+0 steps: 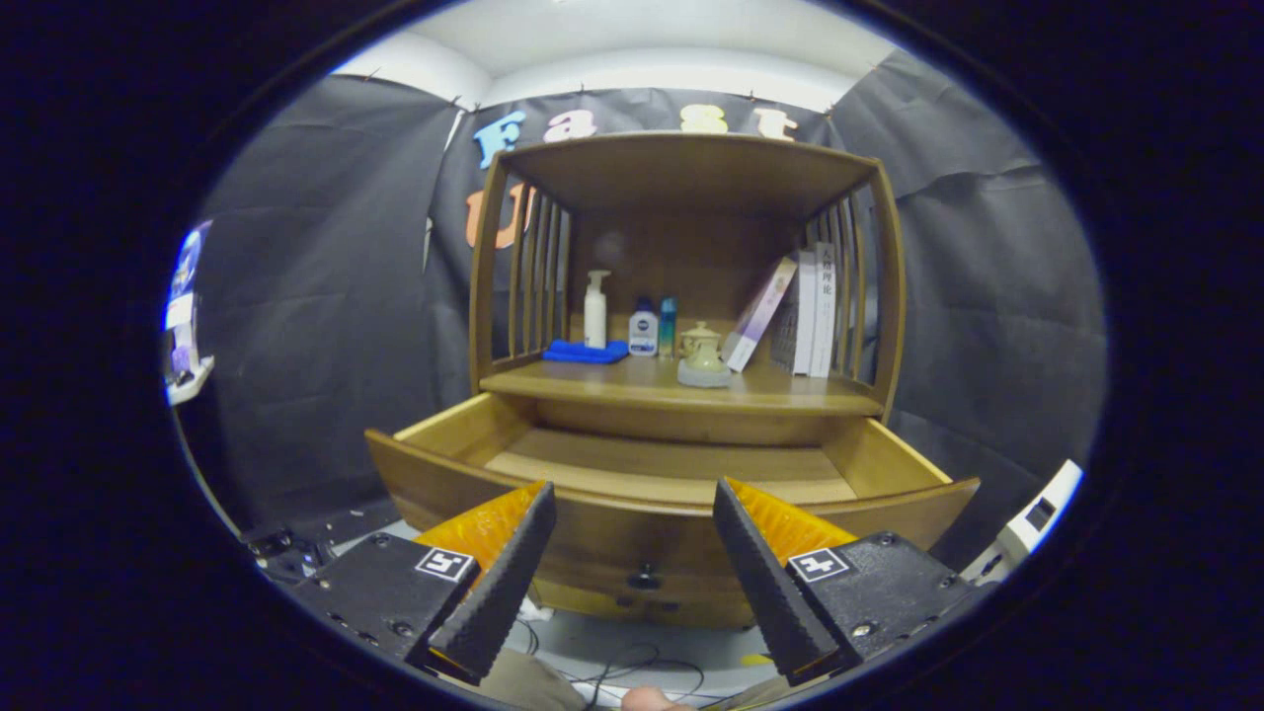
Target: Pull open the drawer, take out the items inside it, and place them on the countertop above the cabinet.
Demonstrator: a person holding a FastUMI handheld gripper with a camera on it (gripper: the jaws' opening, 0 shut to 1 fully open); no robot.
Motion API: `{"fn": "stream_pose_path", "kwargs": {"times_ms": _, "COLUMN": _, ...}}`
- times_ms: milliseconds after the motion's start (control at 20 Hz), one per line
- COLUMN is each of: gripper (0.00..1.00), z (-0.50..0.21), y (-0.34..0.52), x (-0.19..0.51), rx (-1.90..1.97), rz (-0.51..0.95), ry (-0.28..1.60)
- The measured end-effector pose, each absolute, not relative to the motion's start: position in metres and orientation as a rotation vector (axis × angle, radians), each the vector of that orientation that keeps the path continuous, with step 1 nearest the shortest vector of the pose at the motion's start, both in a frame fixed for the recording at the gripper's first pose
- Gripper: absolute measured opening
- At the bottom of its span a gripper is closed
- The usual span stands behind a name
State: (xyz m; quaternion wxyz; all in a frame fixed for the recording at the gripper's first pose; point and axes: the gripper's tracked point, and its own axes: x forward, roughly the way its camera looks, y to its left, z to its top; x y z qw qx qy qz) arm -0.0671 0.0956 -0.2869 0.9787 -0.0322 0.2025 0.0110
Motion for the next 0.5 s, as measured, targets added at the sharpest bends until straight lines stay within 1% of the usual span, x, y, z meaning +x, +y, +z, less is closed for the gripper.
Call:
{"fn": "stream_pose_path", "kwargs": {"times_ms": 250, "gripper": 1.0, "z": -0.328, "y": 0.088, "x": -0.073, "rx": 0.014, "rz": -0.036, "ry": 0.508}}
{"fn": "stream_pose_path", "kwargs": {"times_ms": 500, "gripper": 1.0, "z": -0.348, "y": 0.079, "x": -0.066, "rx": 0.007, "rz": -0.081, "ry": 0.531}}
